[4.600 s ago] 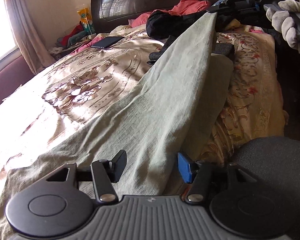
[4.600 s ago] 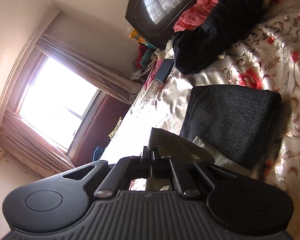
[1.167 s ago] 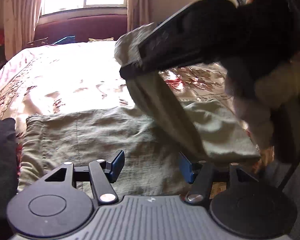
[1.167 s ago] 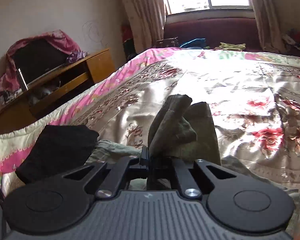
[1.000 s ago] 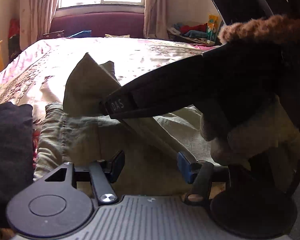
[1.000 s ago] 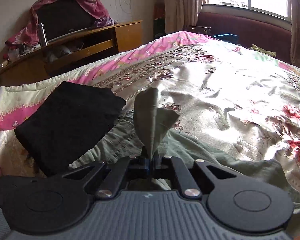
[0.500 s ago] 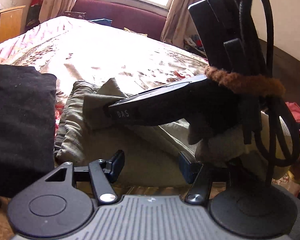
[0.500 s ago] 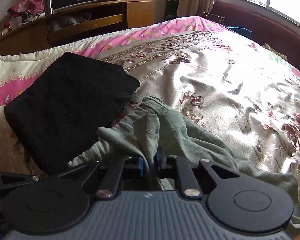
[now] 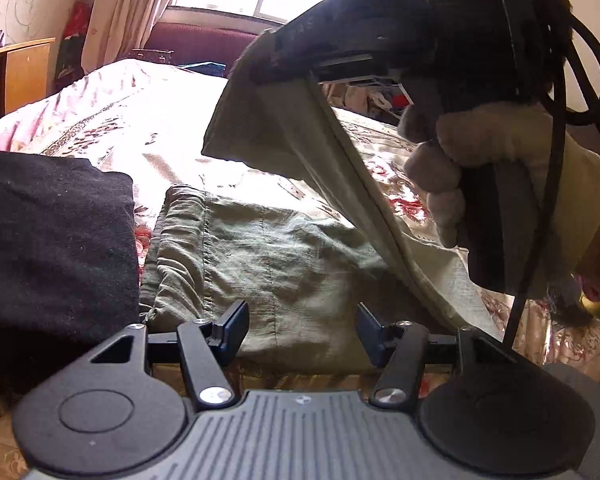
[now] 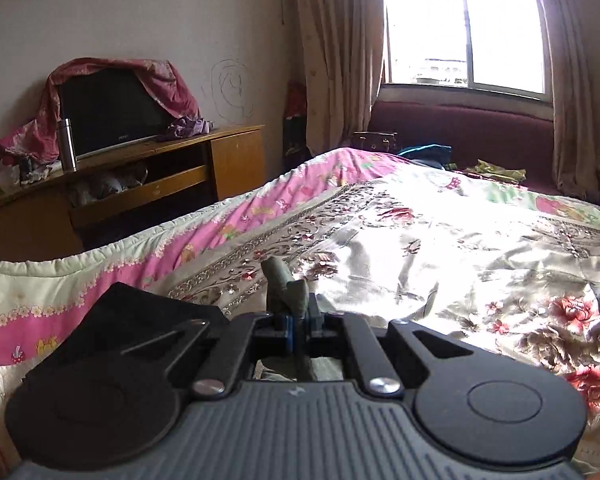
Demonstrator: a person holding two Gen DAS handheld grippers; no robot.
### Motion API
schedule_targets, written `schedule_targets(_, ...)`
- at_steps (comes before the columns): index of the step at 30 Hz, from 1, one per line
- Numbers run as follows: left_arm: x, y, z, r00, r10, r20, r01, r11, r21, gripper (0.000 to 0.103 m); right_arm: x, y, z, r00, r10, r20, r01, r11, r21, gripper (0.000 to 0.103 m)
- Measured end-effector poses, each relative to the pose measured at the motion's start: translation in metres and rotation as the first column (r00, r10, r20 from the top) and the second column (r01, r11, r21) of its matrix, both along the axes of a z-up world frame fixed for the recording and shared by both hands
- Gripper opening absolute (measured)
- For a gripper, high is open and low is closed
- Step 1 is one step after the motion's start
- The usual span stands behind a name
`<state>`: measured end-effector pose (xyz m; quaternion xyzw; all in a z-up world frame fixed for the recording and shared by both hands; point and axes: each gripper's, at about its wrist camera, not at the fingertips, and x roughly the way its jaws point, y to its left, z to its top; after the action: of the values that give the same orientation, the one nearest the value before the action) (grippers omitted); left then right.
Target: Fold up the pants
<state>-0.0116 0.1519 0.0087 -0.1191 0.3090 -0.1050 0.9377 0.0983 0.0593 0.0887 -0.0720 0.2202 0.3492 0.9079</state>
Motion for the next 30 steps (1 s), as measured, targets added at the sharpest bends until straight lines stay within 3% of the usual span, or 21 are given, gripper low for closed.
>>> schedule_targets(3, -0.004, -0.005, -0.002, 0.999, -0.022, -0.026, 0.023, 0.999, 0.044, 0.070, -0.009, 0.029, -0.040, 0.983, 0.139, -0.120, -0.157, 0.976, -0.149, 0.012)
schedule_targets(5, -0.009, -0.007, -0.004, 0.998, -0.025, -0.053, 0.029, 0.996, 0.080, 0.070, -0.012, 0.044, -0.071, 0.951, 0.198, -0.237, -0.253, 0.940, -0.231, 0.024)
schedule_targets(8, -0.014, -0.007, -0.007, 0.996, -0.028, -0.080, 0.036, 0.995, 0.094, 0.070, -0.013, 0.037, -0.092, 0.915, 0.203, -0.347, -0.275, 0.946, -0.173, 0.026)
schedule_targets(13, -0.010, -0.011, 0.005, 0.997, -0.060, -0.049, 0.064, 0.994, 0.087, 0.070, -0.007, -0.029, -0.062, 0.940, 0.125, -0.316, -0.138, 0.990, -0.019, 0.037)
schedule_targets(17, 0.007, -0.032, 0.021, 0.990, -0.130, 0.057, 0.123, 0.985, 0.120, 0.074, 0.007, -0.104, -0.055, 0.959, -0.065, -0.274, 0.063, 0.998, -0.018, 0.037)
schedule_targets(21, 0.049, -0.061, 0.013, 0.975, -0.212, 0.066, 0.200, 0.968, 0.152, 0.074, 0.041, -0.157, -0.079, 0.915, -0.178, -0.361, 0.178, 0.983, -0.033, 0.039)
schedule_targets(23, 0.069, -0.069, 0.003, 0.972, -0.232, 0.024, 0.226, 0.963, 0.147, 0.074, 0.059, -0.174, -0.095, 0.894, -0.224, -0.387, 0.219, 0.974, -0.058, 0.038)
schedule_targets(27, 0.100, -0.078, -0.035, 0.951, -0.188, -0.246, 0.232, 0.959, 0.164, 0.074, 0.083, -0.213, -0.117, 0.855, -0.368, -0.365, 0.363, 0.928, -0.087, 0.037)
schedule_targets(30, 0.098, -0.085, -0.033, 0.949, -0.178, -0.262, 0.231, 0.955, 0.186, 0.074, 0.088, -0.248, -0.121, 0.817, -0.432, -0.381, 0.452, 0.891, -0.041, 0.036)
